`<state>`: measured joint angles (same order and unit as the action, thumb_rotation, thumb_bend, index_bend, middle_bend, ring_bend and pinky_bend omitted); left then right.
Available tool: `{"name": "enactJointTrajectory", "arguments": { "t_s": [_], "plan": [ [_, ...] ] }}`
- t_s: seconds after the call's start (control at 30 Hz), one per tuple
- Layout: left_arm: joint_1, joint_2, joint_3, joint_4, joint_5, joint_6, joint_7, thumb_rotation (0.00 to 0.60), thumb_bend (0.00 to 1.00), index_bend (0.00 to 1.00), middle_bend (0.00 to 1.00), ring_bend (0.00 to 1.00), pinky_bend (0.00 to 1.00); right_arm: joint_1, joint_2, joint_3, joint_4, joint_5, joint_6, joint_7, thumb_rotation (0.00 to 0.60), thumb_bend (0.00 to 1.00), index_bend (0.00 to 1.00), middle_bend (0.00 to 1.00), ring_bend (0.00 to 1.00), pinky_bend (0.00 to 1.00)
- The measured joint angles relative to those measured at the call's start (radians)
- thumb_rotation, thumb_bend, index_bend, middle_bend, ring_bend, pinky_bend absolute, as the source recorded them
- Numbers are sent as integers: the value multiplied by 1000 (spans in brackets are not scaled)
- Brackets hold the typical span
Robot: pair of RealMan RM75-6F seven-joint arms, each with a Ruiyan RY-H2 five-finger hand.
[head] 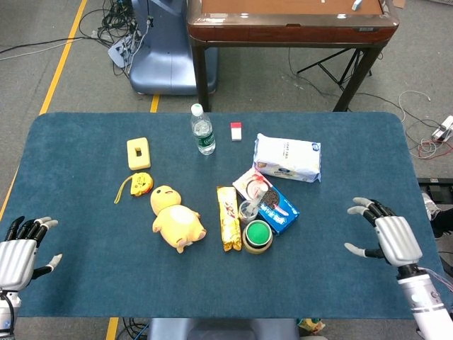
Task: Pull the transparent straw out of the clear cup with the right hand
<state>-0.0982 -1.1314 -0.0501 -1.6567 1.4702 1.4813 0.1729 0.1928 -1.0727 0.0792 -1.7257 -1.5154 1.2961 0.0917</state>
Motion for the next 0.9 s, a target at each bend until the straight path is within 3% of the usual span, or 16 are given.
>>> {"name": "enactJointTrajectory", "arguments": {
  "t_s": [0.37,0.53,0.9],
  "plan": [
    [7,13,3,-7,5,11,-9,600,244,238,206,159,52,194,-69,87,-3,137,-239,36,600,220,419,216,144,264],
    [13,18,6,-7,5,17,-15,600,244,240,206,160,52,272,-142,123,43,222,-331,51,600,283,441,216,144,264],
    [23,24,10,-3,4,22,-26,600,244,241,207,159,52,405,-258,176,142,327,-488,117,600,286,458,221,144,264]
  ]
}}
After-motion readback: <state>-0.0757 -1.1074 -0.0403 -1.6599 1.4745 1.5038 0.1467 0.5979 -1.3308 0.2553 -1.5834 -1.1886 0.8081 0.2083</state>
